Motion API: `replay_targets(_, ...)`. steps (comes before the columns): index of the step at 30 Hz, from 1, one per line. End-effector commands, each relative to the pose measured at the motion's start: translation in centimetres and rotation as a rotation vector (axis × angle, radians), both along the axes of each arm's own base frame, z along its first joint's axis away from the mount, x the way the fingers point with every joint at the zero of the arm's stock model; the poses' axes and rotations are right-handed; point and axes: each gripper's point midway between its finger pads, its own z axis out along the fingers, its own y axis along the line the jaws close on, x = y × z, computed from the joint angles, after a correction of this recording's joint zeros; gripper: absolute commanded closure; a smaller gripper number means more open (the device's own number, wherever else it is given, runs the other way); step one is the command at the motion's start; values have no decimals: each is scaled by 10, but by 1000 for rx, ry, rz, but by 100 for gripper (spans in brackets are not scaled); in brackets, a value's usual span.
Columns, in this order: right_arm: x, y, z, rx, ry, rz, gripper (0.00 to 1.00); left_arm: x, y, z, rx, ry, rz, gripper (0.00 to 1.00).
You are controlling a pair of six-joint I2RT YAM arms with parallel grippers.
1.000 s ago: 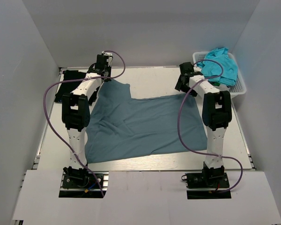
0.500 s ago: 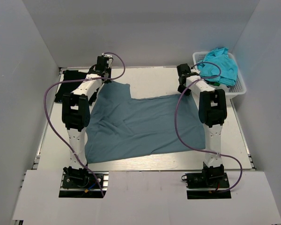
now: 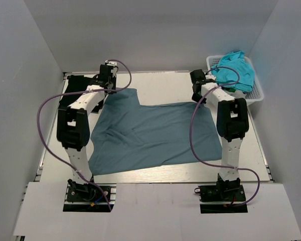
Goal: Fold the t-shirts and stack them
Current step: Grap the side of the flattened tshirt furthest away from the robot with both arms, then fold the other side of the tshirt into a rectangle
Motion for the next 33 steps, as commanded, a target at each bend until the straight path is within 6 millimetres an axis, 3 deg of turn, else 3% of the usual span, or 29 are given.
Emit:
replay_targets(1,-8,-6,45,-38,-83,-8,100,-20,-1,64,-45,-154,4,100)
replay_targets(2,-14,-5,54,-32,-96,0,100,-30,1,87,-56,-204,4,100)
replay_targets(3,-20,-5,51,-36,-86,4,100,-37,-2,91,-74,-214,-17,100)
replay_targets(4,-22,-4,54,-32,-94,8,100,-47,-2,81,-81,-194,-30,100)
replay_targets(5,-28,-3,64,-24,-111,13,100,-53,-1,85,-84,-211,-31,100)
replay_targets(6,-33,-3,63,-26,-107,15,100,-62,1,106,-94,-261,-32,100)
replay_targets(11,-60,-8,72,-13,-124,5,100,-105,-25,107,-234,-221,-136,100)
replay_targets(12,-64,-8,84,-8,-150,8,100,-113,-27,103,-257,-205,-133,100)
replay_targets(13,-69,-9,81,-6,-140,7,100,-123,-27,100,-269,-175,-135,100)
replay_targets(14,-74,-11,78,-12,-135,5,100,-133,-27,108,-284,-187,-139,100)
replay_targets(16,-82,-12,87,10,-157,5,100,-153,-27,101,-299,-135,-125,100)
replay_targets(18,-92,-13,87,13,-157,10,100,-170,-15,106,-286,-145,-67,100)
replay_targets(21,-107,-16,89,26,-159,16,100,-201,-4,90,-312,-59,31,100)
replay_targets(22,-109,-19,90,25,-163,9,100,-210,-3,94,-342,-67,53,100)
replay_targets(29,-125,-23,92,15,-169,42,100,-283,-5,55,-443,110,108,100)
replay_targets(32,-130,-21,85,21,-151,59,100,-302,-14,62,-505,134,77,100)
replay_targets(33,-131,-21,85,29,-147,62,100,-312,-12,52,-500,185,100,100)
